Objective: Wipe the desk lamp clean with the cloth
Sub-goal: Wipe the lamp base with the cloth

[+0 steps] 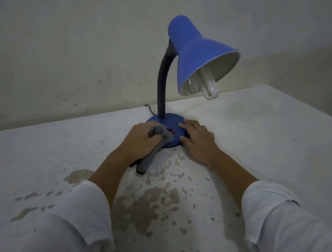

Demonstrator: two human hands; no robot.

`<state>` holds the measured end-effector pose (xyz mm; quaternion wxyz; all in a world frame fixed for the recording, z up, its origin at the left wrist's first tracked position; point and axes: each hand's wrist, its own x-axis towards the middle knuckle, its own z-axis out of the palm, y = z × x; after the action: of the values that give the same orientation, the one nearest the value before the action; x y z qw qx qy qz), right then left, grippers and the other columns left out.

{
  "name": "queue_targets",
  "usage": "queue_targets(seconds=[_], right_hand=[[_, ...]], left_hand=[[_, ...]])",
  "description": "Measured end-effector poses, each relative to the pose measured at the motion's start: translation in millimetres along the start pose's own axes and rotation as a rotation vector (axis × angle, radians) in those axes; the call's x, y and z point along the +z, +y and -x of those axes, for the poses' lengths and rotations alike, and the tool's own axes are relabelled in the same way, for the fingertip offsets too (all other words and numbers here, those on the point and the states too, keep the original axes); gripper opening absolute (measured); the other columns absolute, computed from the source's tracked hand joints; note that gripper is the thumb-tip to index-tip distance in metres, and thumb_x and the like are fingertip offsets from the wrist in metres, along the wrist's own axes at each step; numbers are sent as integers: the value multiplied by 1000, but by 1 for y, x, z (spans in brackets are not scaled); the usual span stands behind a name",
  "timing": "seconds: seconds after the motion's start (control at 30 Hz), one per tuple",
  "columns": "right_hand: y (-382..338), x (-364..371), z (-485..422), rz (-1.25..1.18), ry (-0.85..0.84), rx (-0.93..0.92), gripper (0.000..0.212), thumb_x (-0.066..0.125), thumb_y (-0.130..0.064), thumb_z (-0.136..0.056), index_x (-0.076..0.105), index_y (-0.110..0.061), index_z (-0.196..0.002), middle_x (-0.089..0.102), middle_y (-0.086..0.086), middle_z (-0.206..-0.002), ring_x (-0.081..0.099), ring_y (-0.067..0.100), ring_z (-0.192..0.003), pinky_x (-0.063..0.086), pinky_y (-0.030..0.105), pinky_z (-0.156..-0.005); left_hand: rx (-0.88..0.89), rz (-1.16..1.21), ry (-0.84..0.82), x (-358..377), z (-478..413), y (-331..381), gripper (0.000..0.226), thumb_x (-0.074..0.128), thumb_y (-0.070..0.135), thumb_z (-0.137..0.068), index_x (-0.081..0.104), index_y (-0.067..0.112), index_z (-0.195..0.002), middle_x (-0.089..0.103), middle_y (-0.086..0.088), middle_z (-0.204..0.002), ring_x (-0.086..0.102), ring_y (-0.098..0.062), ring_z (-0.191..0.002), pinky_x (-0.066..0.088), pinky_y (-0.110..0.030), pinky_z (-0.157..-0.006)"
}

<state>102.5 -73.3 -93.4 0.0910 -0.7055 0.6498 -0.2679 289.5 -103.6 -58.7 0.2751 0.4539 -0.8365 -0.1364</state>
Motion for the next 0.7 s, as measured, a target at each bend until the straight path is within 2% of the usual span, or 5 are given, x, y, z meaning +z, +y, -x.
queue_targets(seconds=[0.1,0.23,0.43,0.6,0.7], right_hand=[[-1,1,0,-4,-2,9,47,45,-31,-94,37,-23,-140,30,-1,-151,38,26,-130,30,42,-106],[0,1,-1,8,5,4,47,44,-31,-94,37,-23,-140,30,0,-150,38,26,-129,30,42,-105],[0,1,0,7,-7,4,47,45,-32,-94,37,-22,-140,30,0,-150,38,27,-130,31,43,-105],[0,1,-1,-4,6,8,47,46,-31,-94,38,-22,-140,31,0,-150,39,26,-130,31,42,-105],[1,1,-2,6,7,4,47,45,-32,-94,38,-23,-140,31,0,-150,38,27,-129,31,42,-105]], left_hand=[[-34,-86,120,4,-2,-10,18,53,19,-85,65,16,-97,67,-6,-90,61,-22,-81,45,-25,-69],[40,-85,103,22,8,2,17,52,22,-83,68,26,-89,71,4,-95,61,-21,-88,49,-36,-87],[-12,50,-6,1,3,6,20,56,14,-86,66,15,-102,64,3,-97,55,-9,-85,37,-5,-71],[-50,-64,144,20,4,-10,18,50,29,-83,66,25,-91,70,-1,-91,61,-19,-83,53,-38,-77],[36,-78,117,26,8,2,24,44,28,-80,66,23,-85,66,5,-84,55,-15,-76,50,-38,-77]])
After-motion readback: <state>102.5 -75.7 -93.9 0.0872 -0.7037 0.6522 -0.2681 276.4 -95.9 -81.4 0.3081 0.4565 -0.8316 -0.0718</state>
